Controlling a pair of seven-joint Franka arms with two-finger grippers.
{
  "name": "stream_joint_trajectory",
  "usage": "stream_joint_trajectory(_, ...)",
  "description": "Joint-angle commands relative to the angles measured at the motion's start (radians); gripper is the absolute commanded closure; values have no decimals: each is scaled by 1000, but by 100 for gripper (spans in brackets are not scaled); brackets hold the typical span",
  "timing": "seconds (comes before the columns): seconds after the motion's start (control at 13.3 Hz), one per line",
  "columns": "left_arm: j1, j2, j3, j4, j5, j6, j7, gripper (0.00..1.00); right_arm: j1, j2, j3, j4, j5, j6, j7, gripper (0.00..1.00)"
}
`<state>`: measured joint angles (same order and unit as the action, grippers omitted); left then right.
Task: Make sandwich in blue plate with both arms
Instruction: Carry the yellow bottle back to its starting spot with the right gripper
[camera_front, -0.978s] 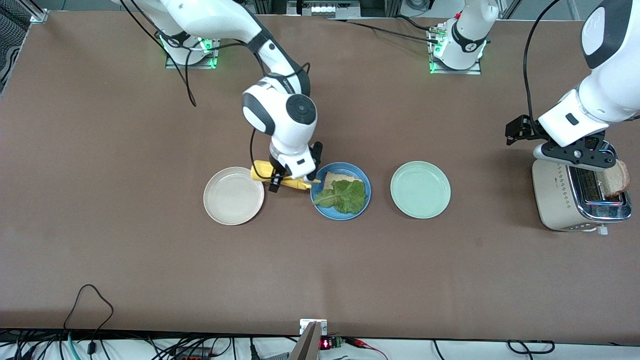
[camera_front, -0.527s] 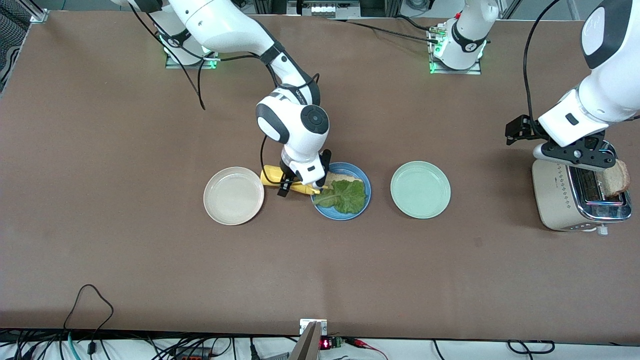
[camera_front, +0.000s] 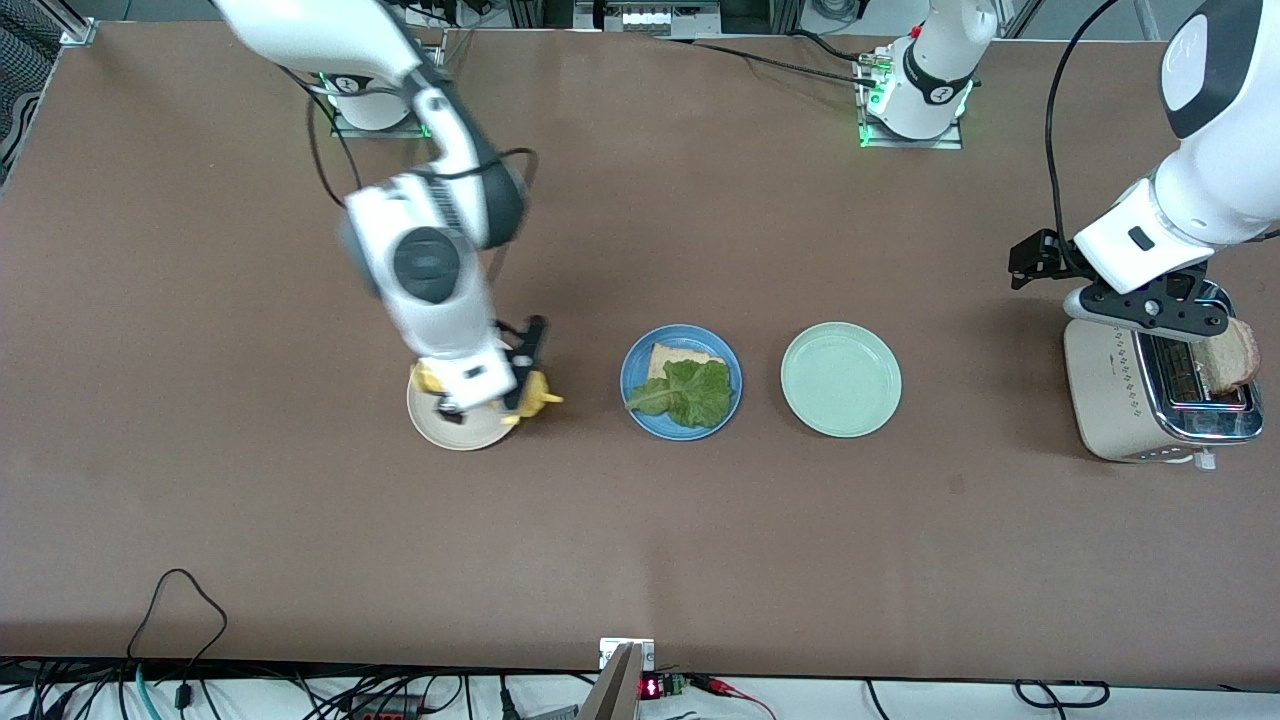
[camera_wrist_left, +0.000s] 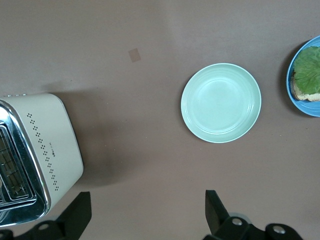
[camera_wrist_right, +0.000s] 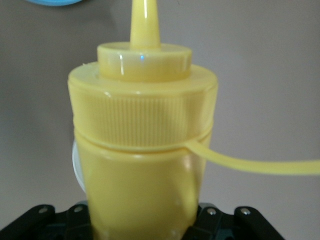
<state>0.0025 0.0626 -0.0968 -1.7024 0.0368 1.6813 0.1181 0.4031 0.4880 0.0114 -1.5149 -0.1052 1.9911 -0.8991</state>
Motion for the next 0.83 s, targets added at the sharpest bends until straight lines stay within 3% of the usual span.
stream_joint_trajectory(0.0,2,13,-8,26,0,-20,-12,0,-327,-153,201,-140,82,-15,-257,100)
stream_joint_trajectory(0.23,14,20,-3,29,-2,-11,-12,0,-623,-186,320,-157,221,-89,-601,100)
stream_joint_trajectory(0.53,14,31,0,35,-2,-8,-12,0,-878,-168,323,-188,454,-167,-1050,100)
stream_joint_trajectory(0.75,14,37,-1,37,0,-8,-12,0,-1032,-93,323,-218,612,-205,-1361,100)
